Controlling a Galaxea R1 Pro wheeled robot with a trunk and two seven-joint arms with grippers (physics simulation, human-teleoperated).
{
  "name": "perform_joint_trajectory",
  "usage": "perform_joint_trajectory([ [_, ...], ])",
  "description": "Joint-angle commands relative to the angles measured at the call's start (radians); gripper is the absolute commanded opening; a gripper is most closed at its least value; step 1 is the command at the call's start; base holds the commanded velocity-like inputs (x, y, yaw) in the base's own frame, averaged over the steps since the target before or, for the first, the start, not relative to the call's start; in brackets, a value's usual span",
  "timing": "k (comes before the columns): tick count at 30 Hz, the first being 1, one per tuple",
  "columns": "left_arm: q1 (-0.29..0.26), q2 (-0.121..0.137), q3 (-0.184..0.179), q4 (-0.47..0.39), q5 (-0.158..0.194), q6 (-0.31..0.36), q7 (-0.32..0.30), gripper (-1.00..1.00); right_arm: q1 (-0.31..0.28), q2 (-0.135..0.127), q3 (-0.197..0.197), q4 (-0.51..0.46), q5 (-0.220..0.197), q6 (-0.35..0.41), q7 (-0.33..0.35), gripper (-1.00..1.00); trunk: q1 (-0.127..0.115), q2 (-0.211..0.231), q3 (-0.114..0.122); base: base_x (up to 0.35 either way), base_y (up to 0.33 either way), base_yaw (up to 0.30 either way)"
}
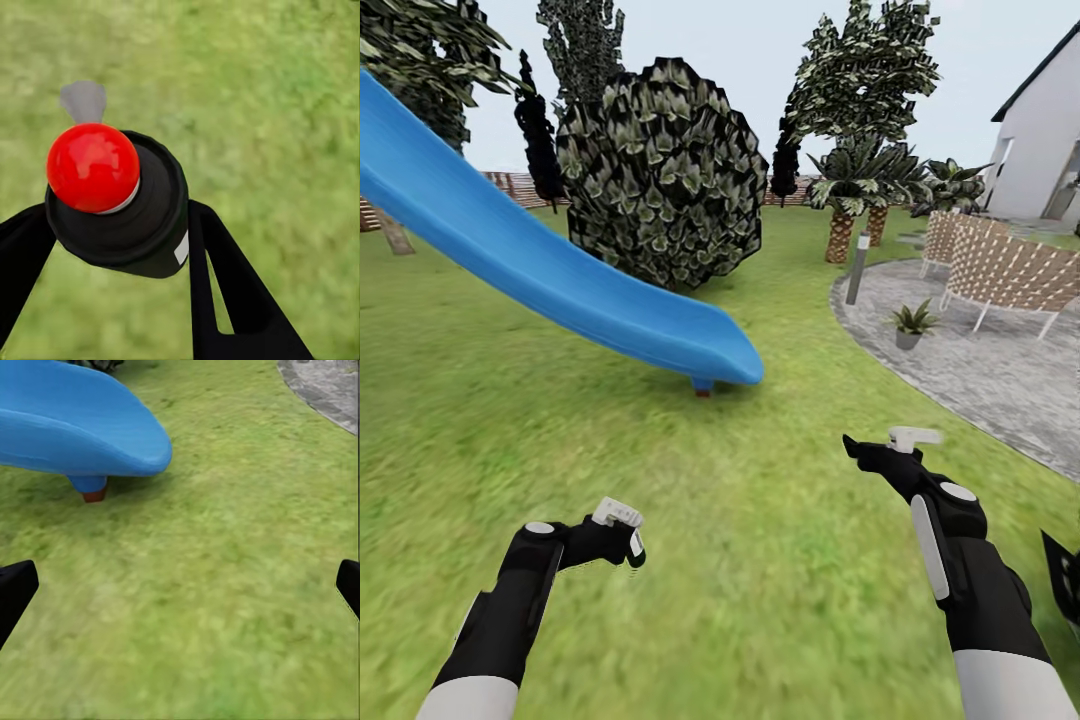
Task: Pick up the pesticide atomizer in the garden and spray insectifuge to fully cover both potted plants in the garden.
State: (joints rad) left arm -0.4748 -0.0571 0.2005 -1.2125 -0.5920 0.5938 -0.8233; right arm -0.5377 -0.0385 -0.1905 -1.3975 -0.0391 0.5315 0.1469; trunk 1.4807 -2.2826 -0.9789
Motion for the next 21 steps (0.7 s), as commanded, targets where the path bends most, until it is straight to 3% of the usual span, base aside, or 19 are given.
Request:
perform_joint_trajectory([
  [1, -0.001, -0.001, 0.003, -0.002, -0.006, 0.004, -0.009, -1.0, -0.001, 0.0, -0.001, -0.001, -0.004, 0.005, 0.003, 1.0, 0.0, 0.0, -0.001, 0.347, 0.0, -0.172],
  [8, 0.0, -0.001, 0.004, -0.002, -0.006, 0.004, -0.01, -1.0, -0.001, 0.0, -0.001, 0.0, -0.004, 0.006, 0.003, 1.0, 0.0, 0.0, -0.001, 0.335, 0.0, -0.251],
  [17, 0.0, -0.001, 0.004, -0.002, -0.005, 0.004, -0.011, -1.0, -0.001, 0.0, -0.001, -0.001, -0.004, 0.007, 0.003, 1.0, 0.0, 0.0, -0.001, 0.053, 0.005, -0.267],
  [21, 0.0, -0.001, 0.004, -0.002, -0.005, 0.004, -0.011, -1.0, -0.001, 0.0, -0.001, -0.001, -0.004, 0.007, 0.003, 1.0, 0.0, 0.0, -0.001, 0.24, 0.173, -0.268],
])
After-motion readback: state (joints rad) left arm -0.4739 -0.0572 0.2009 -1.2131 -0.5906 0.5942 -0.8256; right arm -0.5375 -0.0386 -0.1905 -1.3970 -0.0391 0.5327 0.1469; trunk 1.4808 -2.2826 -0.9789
